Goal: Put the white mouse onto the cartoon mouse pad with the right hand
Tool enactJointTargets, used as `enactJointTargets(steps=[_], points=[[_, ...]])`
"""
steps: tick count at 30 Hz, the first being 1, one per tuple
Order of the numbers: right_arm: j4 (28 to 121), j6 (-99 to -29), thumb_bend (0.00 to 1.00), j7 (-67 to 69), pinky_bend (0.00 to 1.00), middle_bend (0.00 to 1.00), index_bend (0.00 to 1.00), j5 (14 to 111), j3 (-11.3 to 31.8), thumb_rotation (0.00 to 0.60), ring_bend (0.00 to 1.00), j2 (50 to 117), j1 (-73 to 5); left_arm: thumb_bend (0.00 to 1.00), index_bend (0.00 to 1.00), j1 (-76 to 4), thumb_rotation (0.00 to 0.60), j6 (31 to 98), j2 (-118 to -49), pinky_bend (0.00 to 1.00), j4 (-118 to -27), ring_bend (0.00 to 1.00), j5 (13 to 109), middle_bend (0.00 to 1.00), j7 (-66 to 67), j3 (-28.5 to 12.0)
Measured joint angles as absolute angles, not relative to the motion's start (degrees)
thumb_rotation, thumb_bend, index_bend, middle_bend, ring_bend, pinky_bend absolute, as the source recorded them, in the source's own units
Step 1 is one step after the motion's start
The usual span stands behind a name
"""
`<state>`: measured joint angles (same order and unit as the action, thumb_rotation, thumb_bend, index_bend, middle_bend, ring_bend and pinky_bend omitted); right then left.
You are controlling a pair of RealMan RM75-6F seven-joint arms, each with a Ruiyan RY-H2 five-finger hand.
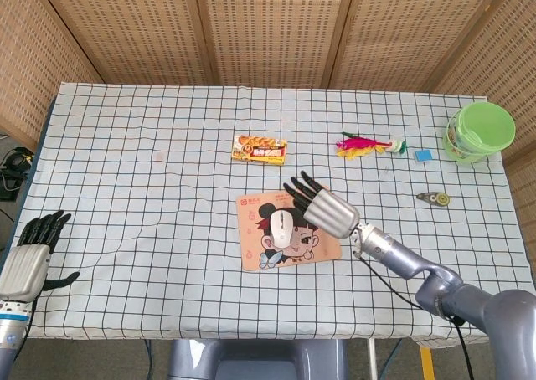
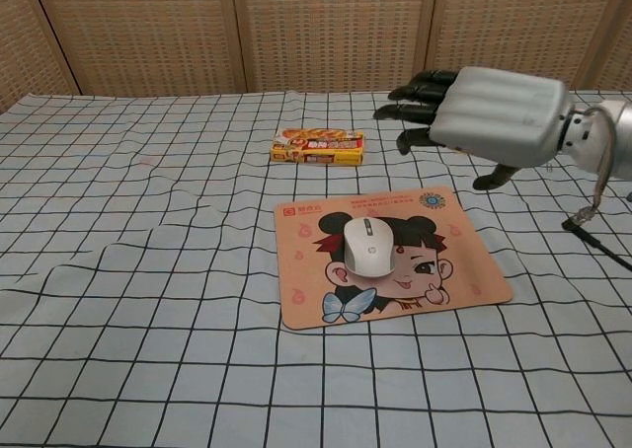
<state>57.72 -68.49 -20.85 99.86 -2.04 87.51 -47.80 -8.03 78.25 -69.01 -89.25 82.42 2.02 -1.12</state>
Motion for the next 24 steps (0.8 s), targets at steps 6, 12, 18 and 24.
enactJointTargets(steps=[6, 12, 18, 24], points=[[65.7, -73.1, 0.20, -20.3, 0.13, 0.03, 0.23, 91.5, 0.0, 0.600, 0.00, 82.2, -38.9, 0.12, 0.00, -8.0, 0.600, 78.5, -69.7, 0.00, -89.0, 0.00, 83.0, 0.00, 2.7, -0.9], [68.7, -76.6, 0.19, -14.0, 0.08, 0.00, 0.14, 85.8, 0.9, 0.600, 0.00, 80.8, -31.7, 0.12, 0.00, -7.9, 0.600, 79.3, -70.4, 0.00, -88.8, 0.00, 83.6, 0.00, 3.3, -0.8], [70.2, -80.4, 0.19, -5.4, 0.08, 0.00, 0.09, 82.0, 0.6, 0.600, 0.00, 80.3, -23.7, 0.12, 0.00, -7.7, 0.600, 80.0, -71.1, 0.00, -88.1, 0.00, 83.9, 0.00, 3.6, -0.9], [71.2, -85.2, 0.19, -1.6, 0.08, 0.00, 0.08, 81.2, -0.2, 0.600, 0.00, 80.2, -17.5, 0.12, 0.00, -7.2, 0.600, 81.5, -71.9, 0.00, -87.5, 0.00, 84.4, 0.00, 3.8, -1.0]])
